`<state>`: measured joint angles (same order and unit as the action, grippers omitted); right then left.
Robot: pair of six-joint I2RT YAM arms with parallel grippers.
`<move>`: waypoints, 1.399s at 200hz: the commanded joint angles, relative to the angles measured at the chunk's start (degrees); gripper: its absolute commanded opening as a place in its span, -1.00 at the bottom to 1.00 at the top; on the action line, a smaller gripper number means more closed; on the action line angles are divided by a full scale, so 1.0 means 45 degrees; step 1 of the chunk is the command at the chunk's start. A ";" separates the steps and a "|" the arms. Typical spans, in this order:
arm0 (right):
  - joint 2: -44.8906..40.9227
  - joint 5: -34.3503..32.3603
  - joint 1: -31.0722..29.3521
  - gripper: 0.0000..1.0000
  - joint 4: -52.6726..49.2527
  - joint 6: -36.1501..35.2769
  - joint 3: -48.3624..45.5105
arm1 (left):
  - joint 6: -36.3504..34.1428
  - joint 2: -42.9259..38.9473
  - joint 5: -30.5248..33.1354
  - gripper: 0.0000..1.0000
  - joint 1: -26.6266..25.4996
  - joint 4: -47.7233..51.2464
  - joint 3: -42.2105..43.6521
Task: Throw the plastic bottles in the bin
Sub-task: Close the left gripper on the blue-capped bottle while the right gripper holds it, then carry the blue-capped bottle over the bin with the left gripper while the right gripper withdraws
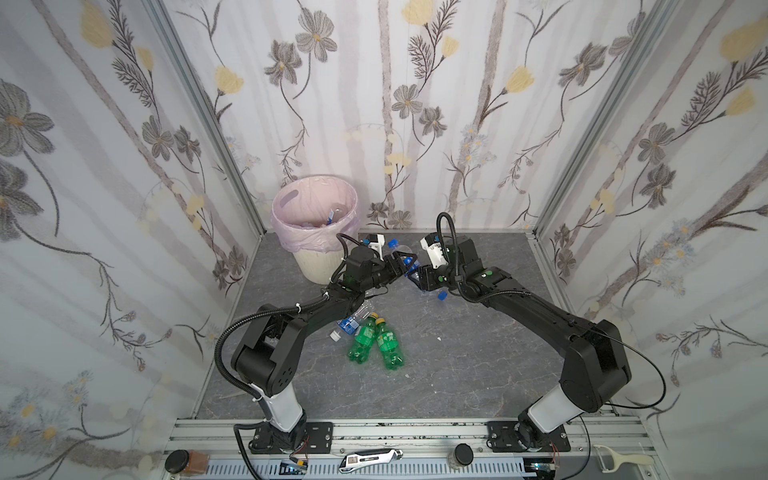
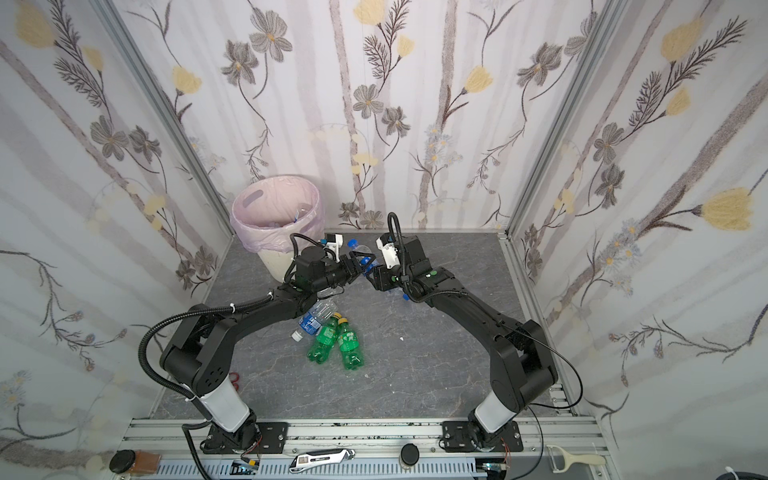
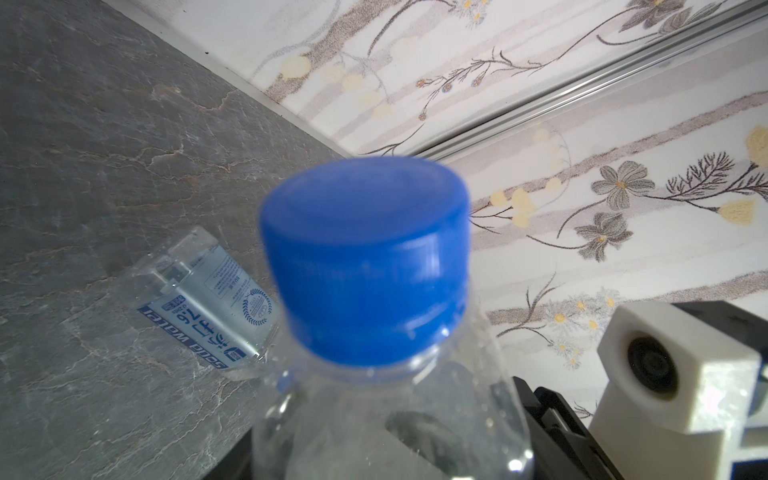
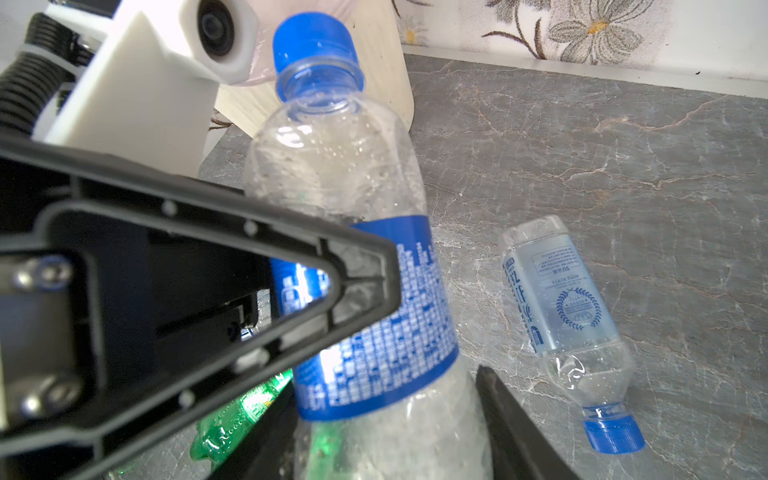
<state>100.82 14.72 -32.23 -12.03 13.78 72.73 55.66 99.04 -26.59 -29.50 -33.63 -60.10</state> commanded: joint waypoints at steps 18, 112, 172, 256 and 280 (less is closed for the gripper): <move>-0.0060 0.0050 -0.0058 0.18 0.0565 -0.0167 0.0010 | -0.0081 -0.0159 0.0058 0.26 0.0087 -0.0632 0.0090; -0.0258 -0.0191 -0.0134 0.45 0.0459 -0.0182 -0.0088 | -0.0866 -0.0535 0.0428 0.14 0.0208 -0.0593 0.0260; -0.1075 -0.0497 -0.0143 0.74 0.0770 -0.0138 -0.0597 | -0.1801 -0.1371 0.0809 0.13 0.0496 -0.0411 0.0269; -0.2524 -0.0607 -0.0581 0.99 0.2932 0.0395 -0.1177 | -0.6194 -0.3537 0.3728 0.16 0.0565 0.2269 -0.0498; -0.2733 -0.0656 -0.0904 0.99 0.3434 0.0394 -0.0913 | -0.7759 -0.4216 0.5174 0.19 0.0619 0.2961 -0.0785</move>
<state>89.17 12.51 -35.20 -2.46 14.92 67.51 30.28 82.50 -11.55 -27.05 -23.83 -62.37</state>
